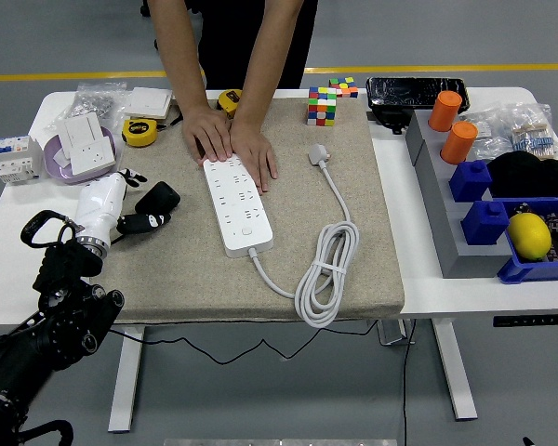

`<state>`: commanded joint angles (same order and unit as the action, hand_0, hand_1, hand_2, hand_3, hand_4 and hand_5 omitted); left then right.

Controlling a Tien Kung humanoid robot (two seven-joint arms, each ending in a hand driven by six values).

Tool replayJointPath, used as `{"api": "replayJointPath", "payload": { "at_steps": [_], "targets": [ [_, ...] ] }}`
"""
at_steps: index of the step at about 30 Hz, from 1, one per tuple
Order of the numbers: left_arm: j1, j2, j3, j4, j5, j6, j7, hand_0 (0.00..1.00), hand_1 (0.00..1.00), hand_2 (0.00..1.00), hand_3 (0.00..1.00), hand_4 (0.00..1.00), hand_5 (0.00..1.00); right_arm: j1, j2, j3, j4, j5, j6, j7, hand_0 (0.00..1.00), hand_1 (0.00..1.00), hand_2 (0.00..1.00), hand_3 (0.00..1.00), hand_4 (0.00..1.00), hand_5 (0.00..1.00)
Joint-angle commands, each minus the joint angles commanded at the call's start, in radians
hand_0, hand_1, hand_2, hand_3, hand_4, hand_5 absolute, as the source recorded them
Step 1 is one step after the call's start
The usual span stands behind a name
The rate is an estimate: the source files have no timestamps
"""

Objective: Pick up the plug,place it near the board,insert it into the board,press the button

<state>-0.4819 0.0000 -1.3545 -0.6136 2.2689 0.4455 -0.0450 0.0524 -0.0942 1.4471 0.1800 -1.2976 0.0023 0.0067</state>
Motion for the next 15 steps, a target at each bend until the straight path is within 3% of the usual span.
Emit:
{"api": "replayJointPath", "payload": {
  "at_steps": [2, 3, 8, 9, 15],
  "targets": [
    [-0.001, 0.0, 0.003, 0.001, 0.0, -0.003, -0.002, 0.757, 0.687, 0.597, 0.674, 0.998, 0.286, 0.0, 0.001, 0.0, 0.0, 0.0, 0.0, 0.0, 0.929, 0.849, 0.797, 0.801, 0.998, 0.998],
    [-0.001, 0.0, 0.004, 0.001, -0.003, -0.003, -0.003, 0.745, 0.65, 0.529, 0.637, 0.998, 0.295, 0.0, 0.001, 0.0, 0.0, 0.0, 0.0, 0.0, 0.929, 0.849, 0.797, 0.801, 0.998, 0.998],
    [-0.003, 0.0, 0.01, 0.002, -0.041, -0.001, -0.012, 0.745, 0.65, 0.529, 0.637, 0.998, 0.295, -0.001, 0.001, 0.004, 0.0, -0.004, 0.0, -0.001, 0.929, 0.849, 0.797, 0.801, 0.998, 0.998],
    [-0.003, 0.0, 0.012, 0.002, -0.048, 0.0, -0.013, 0.73, 0.614, 0.462, 0.575, 0.998, 0.311, 0.0, 0.001, 0.005, 0.0, -0.004, 0.0, -0.001, 0.929, 0.849, 0.797, 0.8, 0.998, 0.998],
    [-0.007, 0.0, 0.021, 0.0, -0.091, 0.005, -0.022, 0.716, 0.595, 0.449, 0.554, 0.998, 0.315, 0.002, 0.002, 0.002, 0.0, -0.001, 0.0, 0.0, 0.93, 0.849, 0.797, 0.8, 0.998, 0.998]
  ]
}}
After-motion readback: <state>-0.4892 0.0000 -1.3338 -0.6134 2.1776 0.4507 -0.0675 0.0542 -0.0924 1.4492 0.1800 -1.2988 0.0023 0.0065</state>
